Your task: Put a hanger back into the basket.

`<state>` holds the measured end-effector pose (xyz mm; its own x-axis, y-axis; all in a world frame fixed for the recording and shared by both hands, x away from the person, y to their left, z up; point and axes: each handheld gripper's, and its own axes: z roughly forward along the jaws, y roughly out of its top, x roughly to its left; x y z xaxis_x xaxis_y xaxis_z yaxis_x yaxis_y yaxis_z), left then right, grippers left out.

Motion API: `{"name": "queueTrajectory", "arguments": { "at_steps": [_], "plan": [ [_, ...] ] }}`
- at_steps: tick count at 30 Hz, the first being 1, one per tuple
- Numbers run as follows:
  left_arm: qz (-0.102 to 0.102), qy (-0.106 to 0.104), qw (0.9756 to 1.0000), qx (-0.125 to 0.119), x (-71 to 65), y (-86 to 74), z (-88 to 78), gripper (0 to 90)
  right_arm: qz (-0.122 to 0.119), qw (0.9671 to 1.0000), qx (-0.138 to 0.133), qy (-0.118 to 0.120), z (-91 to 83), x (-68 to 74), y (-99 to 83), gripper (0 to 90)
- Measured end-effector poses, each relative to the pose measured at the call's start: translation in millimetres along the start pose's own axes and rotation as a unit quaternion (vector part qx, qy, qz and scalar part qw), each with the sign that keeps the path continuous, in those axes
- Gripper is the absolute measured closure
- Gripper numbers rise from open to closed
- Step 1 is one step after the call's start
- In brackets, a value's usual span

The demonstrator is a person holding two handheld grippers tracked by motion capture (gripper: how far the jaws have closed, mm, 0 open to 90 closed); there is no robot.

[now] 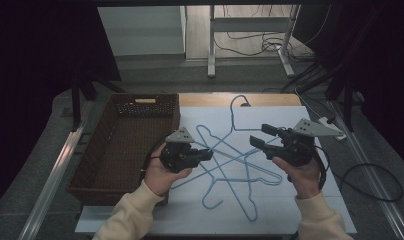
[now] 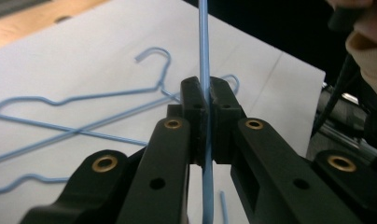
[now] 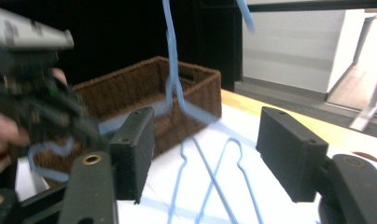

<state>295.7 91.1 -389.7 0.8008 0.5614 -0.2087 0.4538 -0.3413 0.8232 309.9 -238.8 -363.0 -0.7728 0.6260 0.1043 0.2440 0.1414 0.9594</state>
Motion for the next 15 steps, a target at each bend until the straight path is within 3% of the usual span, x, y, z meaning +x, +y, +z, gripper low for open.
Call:
{"name": "queueTrajectory", "arguments": {
  "at_steps": [4, 11, 13, 15],
  "plan": [
    [-0.009, 0.014, 0.9998, -0.015, 8.9, 0.8, -14.8, 86.4, -0.003, 0.9997, 0.022, -0.008, -8.7, -2.8, -17.2, 28.5],
    [-0.019, 0.028, 0.9989, -0.032, 18.4, 0.0, -31.8, 86.4, -0.010, 0.9983, 0.052, -0.025, -14.1, -10.8, -42.3, 25.7],
    [-0.021, 0.035, 0.9983, -0.041, 22.2, -0.7, -40.0, 86.4, 0.002, 0.9971, 0.064, -0.041, -16.3, -18.5, -56.8, 24.6],
    [-0.024, 0.038, 0.9981, -0.043, 23.7, -1.1, -42.9, 86.4, 0.005, 0.9968, 0.066, -0.045, -16.8, -20.3, -60.2, 24.4]
  ]
}}
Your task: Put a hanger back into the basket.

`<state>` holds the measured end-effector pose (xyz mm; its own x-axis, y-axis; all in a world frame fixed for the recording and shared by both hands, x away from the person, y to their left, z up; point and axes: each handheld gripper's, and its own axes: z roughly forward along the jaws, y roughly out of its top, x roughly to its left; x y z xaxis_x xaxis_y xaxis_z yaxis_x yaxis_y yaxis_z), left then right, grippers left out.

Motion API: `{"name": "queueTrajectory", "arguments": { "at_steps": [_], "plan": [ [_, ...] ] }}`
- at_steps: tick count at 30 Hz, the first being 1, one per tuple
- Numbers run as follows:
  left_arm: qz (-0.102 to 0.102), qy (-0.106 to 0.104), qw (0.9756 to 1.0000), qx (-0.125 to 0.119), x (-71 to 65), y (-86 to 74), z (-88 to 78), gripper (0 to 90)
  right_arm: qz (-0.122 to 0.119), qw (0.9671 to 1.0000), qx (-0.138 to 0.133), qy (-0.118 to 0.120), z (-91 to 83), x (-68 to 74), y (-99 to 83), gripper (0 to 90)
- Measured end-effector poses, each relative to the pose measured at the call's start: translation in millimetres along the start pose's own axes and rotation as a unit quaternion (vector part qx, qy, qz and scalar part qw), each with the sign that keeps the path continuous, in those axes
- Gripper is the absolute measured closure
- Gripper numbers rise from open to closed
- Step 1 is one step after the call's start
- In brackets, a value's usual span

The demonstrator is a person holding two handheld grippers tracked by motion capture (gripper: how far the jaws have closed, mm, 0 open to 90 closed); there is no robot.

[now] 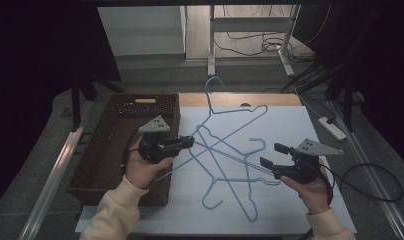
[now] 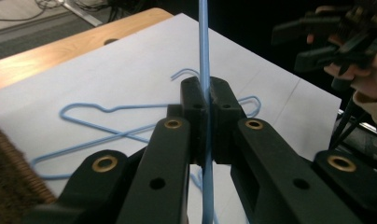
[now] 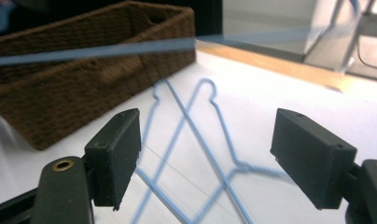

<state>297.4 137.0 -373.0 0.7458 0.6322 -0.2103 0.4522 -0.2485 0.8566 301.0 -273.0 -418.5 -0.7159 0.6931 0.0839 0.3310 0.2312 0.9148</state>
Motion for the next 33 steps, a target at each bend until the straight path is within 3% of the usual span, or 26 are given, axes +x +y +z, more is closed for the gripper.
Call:
{"name": "queueTrajectory", "arguments": {
  "at_steps": [3, 11, 22, 33],
  "plan": [
    [-0.003, 0.012, 0.9999, -0.009, 8.0, -0.3, -12.4, 86.4, 0.014, 0.9997, 0.011, -0.016, 0.2, -9.2, -16.8, 24.3],
    [-0.009, 0.035, 0.9989, -0.029, 22.9, -1.3, -38.9, 86.5, 0.036, 0.9983, 0.029, -0.036, -1.2, -24.5, -40.9, 24.2],
    [-0.019, 0.073, 0.9963, -0.041, 45.9, -12.6, -71.0, 86.4, 0.055, 0.9959, 0.039, -0.060, -5.0, -38.6, -56.7, 24.7],
    [-0.027, 0.099, 0.9931, -0.057, 64.1, -26.8, -97.0, 86.4, 0.057, 0.9950, 0.052, -0.064, -2.2, -40.7, -63.9, 25.2]
  ]
}}
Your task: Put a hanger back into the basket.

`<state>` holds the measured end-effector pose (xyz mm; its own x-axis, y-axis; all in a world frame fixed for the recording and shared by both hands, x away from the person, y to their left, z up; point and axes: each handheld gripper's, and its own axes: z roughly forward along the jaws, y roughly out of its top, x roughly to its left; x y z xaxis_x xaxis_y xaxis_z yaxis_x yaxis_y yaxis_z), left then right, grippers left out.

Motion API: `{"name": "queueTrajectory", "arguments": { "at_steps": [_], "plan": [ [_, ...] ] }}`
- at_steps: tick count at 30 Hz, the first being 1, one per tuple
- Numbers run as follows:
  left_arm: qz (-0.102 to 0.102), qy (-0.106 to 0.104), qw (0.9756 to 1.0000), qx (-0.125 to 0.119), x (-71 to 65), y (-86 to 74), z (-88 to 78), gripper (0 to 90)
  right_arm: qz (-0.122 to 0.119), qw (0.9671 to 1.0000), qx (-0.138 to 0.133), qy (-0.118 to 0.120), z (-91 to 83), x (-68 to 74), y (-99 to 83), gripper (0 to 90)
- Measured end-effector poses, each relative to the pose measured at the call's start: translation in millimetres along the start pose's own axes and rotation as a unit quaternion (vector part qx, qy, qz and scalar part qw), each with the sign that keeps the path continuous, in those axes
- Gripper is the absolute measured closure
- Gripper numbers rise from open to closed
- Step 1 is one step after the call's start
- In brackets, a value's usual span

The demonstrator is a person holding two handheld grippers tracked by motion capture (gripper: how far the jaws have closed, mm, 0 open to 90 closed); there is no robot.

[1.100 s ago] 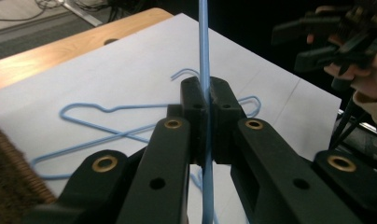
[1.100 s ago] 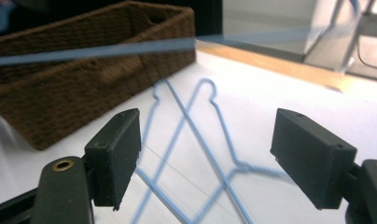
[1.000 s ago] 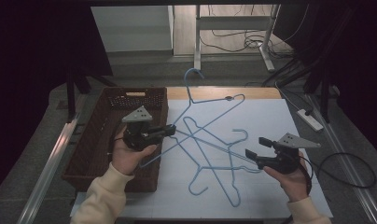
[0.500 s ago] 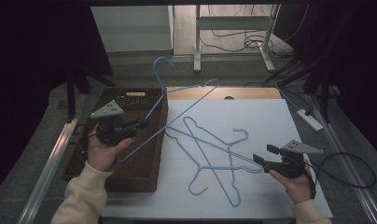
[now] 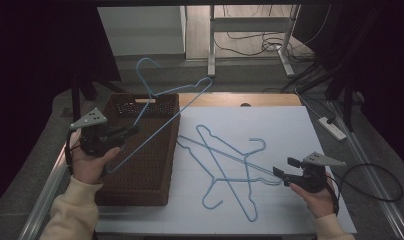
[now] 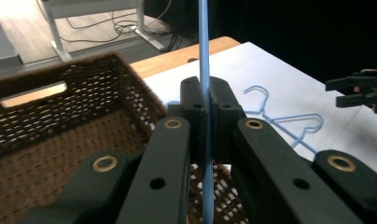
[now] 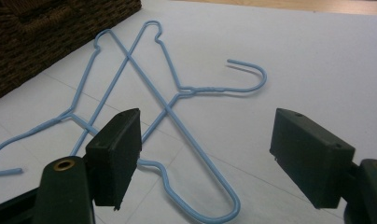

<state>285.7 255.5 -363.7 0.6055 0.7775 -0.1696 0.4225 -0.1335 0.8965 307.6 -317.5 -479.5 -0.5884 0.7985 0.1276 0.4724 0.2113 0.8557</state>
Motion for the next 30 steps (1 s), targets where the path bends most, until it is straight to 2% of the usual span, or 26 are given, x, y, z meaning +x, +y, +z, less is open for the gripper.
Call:
{"name": "queueTrajectory", "arguments": {
  "at_steps": [10, 11, 12, 17, 22, 24, 30],
  "plan": [
    [-0.008, 0.039, 0.9992, 0.000, 28.4, -16.7, -17.0, 86.5, -0.001, 1.0000, 0.007, -0.003, 1.5, -2.2, -2.4, 25.0],
    [-0.011, 0.047, 0.9988, -0.002, 34.9, -20.7, -20.6, 86.4, -0.002, 1.0000, 0.008, -0.003, 1.9, -1.7, -2.4, 25.0],
    [-0.011, 0.047, 0.9988, -0.002, 34.9, -20.7, -20.6, 86.4, -0.002, 1.0000, 0.008, -0.003, 1.9, -1.7, -2.4, 25.0],
    [-0.022, 0.073, 0.9971, -0.001, 52.5, -34.5, -29.7, 86.5, -0.007, 0.9999, 0.014, -0.006, 3.8, -0.8, -3.0, 25.1],
    [-0.023, 0.081, 0.9965, 0.002, 62.1, -45.6, -34.6, 86.5, -0.004, 0.9998, 0.016, -0.008, 3.9, -2.0, -3.4, 25.1],
    [-0.019, 0.084, 0.9962, 0.015, 66.5, -53.2, -33.6, 86.4, -0.005, 0.9998, 0.017, -0.008, 4.3, -2.2, -3.5, 25.1],
    [-0.022, 0.089, 0.9955, 0.025, 71.7, -63.5, -30.1, 86.4, -0.002, 0.9998, 0.018, -0.012, 4.8, -2.9, -3.6, 25.2]
  ]
}}
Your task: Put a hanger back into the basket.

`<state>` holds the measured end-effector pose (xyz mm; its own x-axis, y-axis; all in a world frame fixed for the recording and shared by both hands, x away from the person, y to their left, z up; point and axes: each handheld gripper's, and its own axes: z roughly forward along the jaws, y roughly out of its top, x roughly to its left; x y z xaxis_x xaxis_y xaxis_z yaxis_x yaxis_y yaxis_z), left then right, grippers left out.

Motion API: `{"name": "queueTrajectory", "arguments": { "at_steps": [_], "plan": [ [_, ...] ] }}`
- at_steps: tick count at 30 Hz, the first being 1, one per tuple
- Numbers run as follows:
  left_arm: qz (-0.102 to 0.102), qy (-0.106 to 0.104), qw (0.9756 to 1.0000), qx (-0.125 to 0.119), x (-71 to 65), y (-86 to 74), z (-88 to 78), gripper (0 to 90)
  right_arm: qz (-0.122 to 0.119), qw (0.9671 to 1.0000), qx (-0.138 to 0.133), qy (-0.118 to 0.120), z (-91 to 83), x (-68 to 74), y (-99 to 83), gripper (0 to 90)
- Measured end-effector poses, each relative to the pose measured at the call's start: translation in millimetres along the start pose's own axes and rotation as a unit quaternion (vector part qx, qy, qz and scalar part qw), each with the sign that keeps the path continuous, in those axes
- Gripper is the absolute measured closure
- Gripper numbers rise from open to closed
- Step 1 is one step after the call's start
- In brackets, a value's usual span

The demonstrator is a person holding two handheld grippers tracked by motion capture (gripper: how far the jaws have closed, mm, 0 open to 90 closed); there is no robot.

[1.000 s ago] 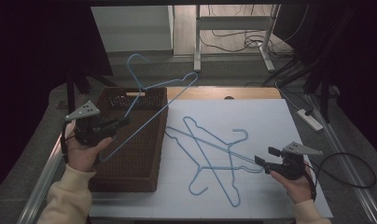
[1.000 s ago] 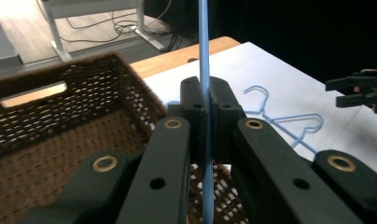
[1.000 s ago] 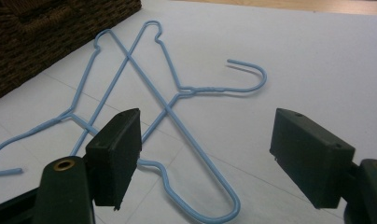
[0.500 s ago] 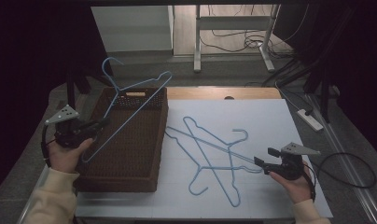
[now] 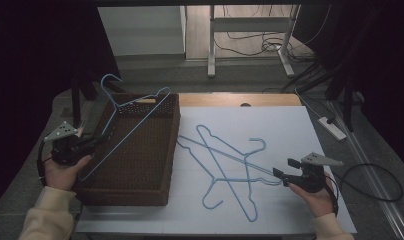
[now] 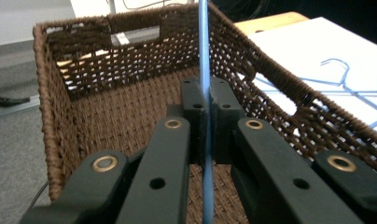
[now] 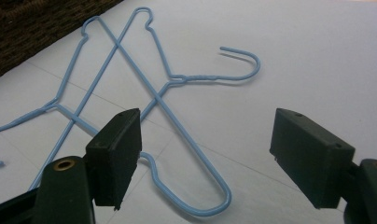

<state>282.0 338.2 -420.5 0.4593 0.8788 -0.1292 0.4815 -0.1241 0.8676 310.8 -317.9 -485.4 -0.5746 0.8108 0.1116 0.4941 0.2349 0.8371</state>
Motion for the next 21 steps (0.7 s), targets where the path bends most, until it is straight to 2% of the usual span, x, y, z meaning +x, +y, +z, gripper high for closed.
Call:
{"name": "queueTrajectory", "arguments": {
  "at_steps": [5, 8, 11, 21],
  "plan": [
    [0.007, -0.003, 0.9999, 0.011, 0.2, -4.4, 5.4, 86.4, 0.000, 1.0000, 0.001, -0.001, 0.3, -0.5, -0.1, 25.3],
    [0.025, -0.006, 0.9994, 0.021, -3.4, -5.6, 10.5, 86.4, -0.001, 1.0000, 0.001, -0.001, 0.5, -0.4, -0.1, 25.3],
    [0.032, -0.002, 0.9989, 0.034, -5.5, -6.1, 15.7, 86.4, -0.001, 1.0000, 0.001, -0.001, 0.3, -0.3, -0.1, 25.4],
    [0.033, 0.006, 0.9966, 0.075, -4.2, -10.1, 31.3, 86.4, 0.002, 1.0000, 0.001, -0.001, 0.4, -1.1, -0.6, 25.5]
  ]
}}
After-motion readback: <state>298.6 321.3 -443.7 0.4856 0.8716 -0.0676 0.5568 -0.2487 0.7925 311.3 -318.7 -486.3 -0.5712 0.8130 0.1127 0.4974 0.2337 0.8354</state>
